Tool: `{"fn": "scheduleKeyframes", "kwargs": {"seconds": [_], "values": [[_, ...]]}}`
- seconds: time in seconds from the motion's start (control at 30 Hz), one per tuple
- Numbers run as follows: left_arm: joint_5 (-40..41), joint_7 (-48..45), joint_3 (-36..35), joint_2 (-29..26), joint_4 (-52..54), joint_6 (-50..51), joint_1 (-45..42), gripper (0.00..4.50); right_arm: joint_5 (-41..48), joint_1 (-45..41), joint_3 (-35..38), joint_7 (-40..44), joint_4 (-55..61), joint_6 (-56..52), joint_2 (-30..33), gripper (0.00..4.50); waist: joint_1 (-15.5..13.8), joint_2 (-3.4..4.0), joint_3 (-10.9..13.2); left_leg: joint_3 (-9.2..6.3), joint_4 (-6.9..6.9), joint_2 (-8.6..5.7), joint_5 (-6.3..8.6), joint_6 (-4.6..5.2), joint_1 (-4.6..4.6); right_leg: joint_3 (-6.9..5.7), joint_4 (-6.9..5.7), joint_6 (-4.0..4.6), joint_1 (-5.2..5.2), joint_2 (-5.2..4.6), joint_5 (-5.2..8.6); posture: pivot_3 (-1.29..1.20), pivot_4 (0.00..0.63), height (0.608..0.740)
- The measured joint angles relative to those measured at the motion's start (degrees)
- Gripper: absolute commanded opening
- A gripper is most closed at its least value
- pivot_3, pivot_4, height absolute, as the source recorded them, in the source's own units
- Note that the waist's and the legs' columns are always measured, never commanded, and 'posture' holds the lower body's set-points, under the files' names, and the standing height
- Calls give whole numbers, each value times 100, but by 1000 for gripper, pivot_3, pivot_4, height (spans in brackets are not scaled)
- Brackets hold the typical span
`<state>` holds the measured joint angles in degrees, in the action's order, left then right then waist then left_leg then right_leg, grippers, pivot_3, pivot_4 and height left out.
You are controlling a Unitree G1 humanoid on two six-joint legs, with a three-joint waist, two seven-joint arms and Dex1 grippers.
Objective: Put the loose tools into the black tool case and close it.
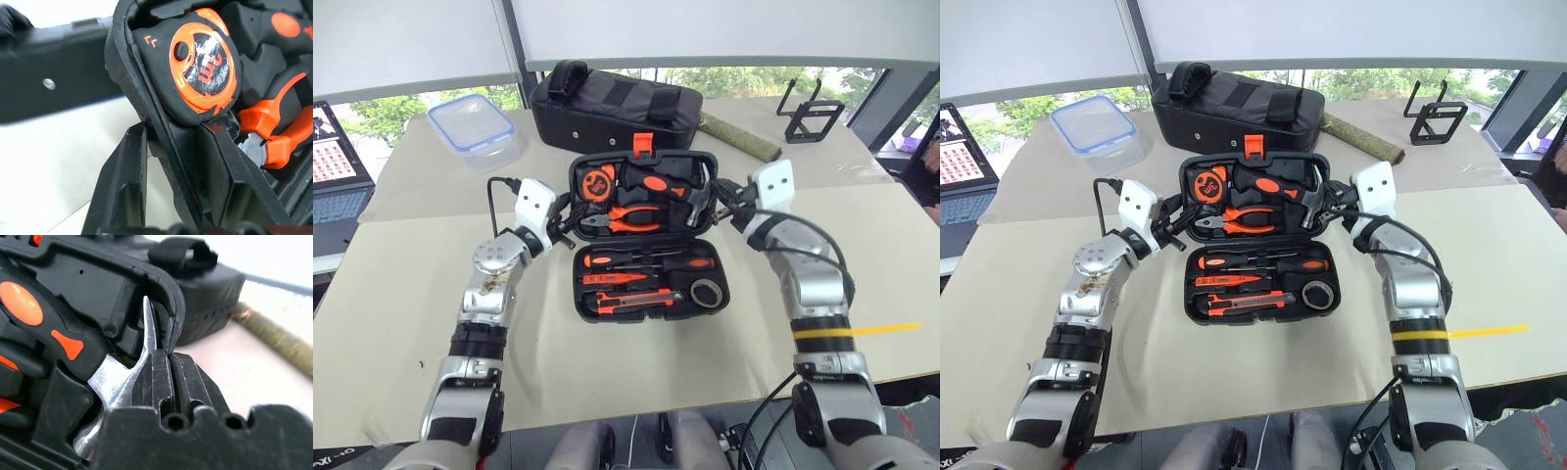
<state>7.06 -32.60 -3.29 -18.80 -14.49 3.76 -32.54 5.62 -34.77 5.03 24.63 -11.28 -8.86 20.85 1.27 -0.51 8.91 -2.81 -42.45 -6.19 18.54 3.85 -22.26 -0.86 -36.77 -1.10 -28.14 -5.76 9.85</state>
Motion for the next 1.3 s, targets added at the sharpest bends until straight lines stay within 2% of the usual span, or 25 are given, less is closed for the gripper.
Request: {"fn": "scheduleKeyframes", "kwargs": {"seconds": [0.23,0.43,0.5,0.57,0.6,0.63,0.7,0.8,0.83,0.87,0.9,1.0,1.07,1.17,1.3], "values": [[-6,286,-2,-29,1132,320,708,1284,-473,1142,-209,-182,946,1164,131,0,-20,1,-1,15,10,7,0,0,20,14,-19,0,0,22,0,0,150,714],[291,324,-89,-115,2434,1058,1549,1284,-630,2388,-236,-113,2005,1885,466,0,-29,9,-14,26,48,13,0,0,65,22,1,0,24,37,1,0,150,714],[400,327,-122,-125,2693,1274,1724,1284,-636,2723,-234,-89,2276,2035,581,706,-37,9,-14,28,55,14,1,1,97,23,15,0,59,43,3,0,150,714],[516,365,-231,-132,2998,1564,1964,2080,-659,3330,-190,54,2742,2146,791,1269,-51,13,-16,24,71,22,3,1,131,23,58,-2,106,52,7,0,150,714],[654,499,-409,-132,3137,1793,2172,2315,-660,3817,-197,180,3099,2245,905,1601,-49,12,-16,23,79,26,3,1,145,25,60,-1,116,59,8,0,150,714],[675,587,-542,-135,3149,1894,2260,2808,-661,4009,-198,243,3211,2291,917,2042,-37,10,-15,27,79,31,4,-1,151,30,63,-1,121,59,8,0,150,714],[748,718,-779,-179,3214,2069,2384,3396,-663,4215,-180,297,3431,2370,985,2652,-37,9,-14,33,77,29,4,-1,157,32,61,-1,127,62,7,0,150,714],[897,760,-900,-232,3598,2287,2620,4332,-694,4502,-117,393,3858,2539,1166,3603,-106,7,-12,18,81,32,9,3,219,19,76,-5,202,60,11,0,150,714],[907,774,-915,-243,3647,2315,2639,4500,-705,4536,-117,416,3922,2553,1191,3938,-131,5,-12,18,81,31,12,6,221,17,78,-7,206,60,12,0,150,714],[969,804,-940,-285,3709,2475,2669,4500,-648,4585,-116,442,4031,2399,1189,4299,-169,2,-11,18,80,27,13,9,221,18,79,-7,208,57,11,0,150,714],[1022,821,-958,-325,3722,2563,2691,4500,-565,4591,-103,442,4079,2169,1169,4442,-189,2,-11,18,80,25,13,9,221,19,79,-7,208,56,11,0,150,714],[1192,856,-1091,-429,3706,2945,2665,4500,79,4306,96,384,4126,837,1118,4442,-204,0,-10,17,78,23,13,9,218,21,77,-5,204,54,10,0,150,714],[1388,849,-1174,-528,3463,3318,2392,4500,669,3704,173,362,4103,-370,1165,4442,-199,-1,-9,17,78,24,12,9,216,19,74,-1,200,55,7,0,150,714],[1832,762,-1254,-717,2725,4159,1424,4500,1686,2205,298,349,3740,-2506,1361,4442,-198,-7,-5,6,75,27,8,5,208,9,74,12,197,56,-2,0,150,714],[2035,535,-1092,-928,1533,4947,401,4500,2153,959,104,334,2713,-4228,1353,4442,-203,-9,-5,-7,81,25,7,4,189,6,83,13,185,54,0,0,150,714]]}}
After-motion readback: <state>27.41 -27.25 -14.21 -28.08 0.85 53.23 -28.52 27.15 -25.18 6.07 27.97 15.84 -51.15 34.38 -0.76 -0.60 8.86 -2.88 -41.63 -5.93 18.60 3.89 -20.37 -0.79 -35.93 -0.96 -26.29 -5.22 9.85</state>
